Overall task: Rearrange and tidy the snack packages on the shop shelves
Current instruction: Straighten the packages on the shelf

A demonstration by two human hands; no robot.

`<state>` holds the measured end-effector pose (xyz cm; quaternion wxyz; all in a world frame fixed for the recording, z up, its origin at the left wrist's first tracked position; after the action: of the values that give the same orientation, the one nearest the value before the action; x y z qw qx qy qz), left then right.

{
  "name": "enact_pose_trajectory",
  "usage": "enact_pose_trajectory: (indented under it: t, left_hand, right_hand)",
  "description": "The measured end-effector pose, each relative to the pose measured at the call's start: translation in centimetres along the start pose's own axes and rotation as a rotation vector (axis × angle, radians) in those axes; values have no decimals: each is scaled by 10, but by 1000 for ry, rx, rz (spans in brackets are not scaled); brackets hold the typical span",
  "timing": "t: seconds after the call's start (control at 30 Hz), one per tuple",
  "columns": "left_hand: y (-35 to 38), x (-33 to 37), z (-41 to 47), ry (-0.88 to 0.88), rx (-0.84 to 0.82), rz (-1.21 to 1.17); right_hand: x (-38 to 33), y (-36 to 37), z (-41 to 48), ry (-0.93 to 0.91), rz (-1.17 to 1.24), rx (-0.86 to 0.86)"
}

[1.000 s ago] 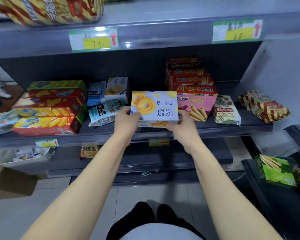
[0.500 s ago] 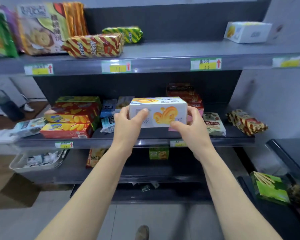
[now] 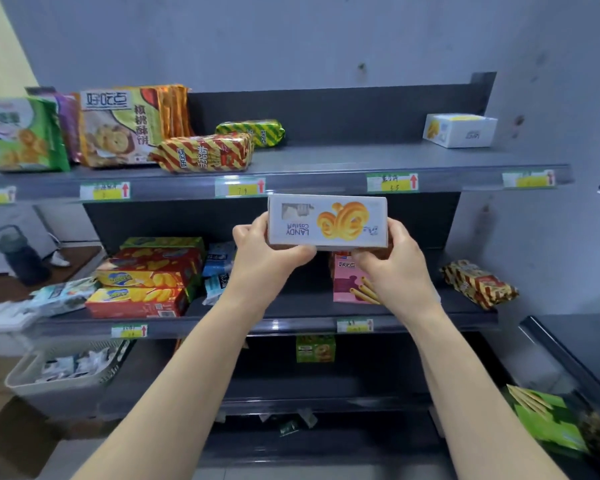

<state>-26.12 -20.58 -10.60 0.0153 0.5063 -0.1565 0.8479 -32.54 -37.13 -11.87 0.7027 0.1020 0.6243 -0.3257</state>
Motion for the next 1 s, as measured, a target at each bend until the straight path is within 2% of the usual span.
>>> enact_pose_trajectory:
  t: [0.27,0.6,0.83,1.0]
  left_hand:
    - [-8,1,14,26,99,54]
    - [-11,4,43,62,218,-150]
    - [-8,7,92,141,252,-208]
    - [-10,10,135,171,208,-198]
  right_hand:
    - [1,7,15,-11,-78,30]
    - [-15,18,44,-67,-36,-15]
    - [-45,14,85,-161,-13,7]
    - [-62,13,124,-203,-5,17]
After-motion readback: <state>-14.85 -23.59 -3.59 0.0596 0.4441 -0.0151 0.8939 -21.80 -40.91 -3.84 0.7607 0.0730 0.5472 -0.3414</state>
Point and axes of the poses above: each hand's wrist, its own z-axis towards the middle knuckle, its own y-axis out of the palm, x = y × z, the point moved 4 cm from there along z, towards the middle knuckle, and after that the axes turned 11 degrees about y, right-handed, at the moved point
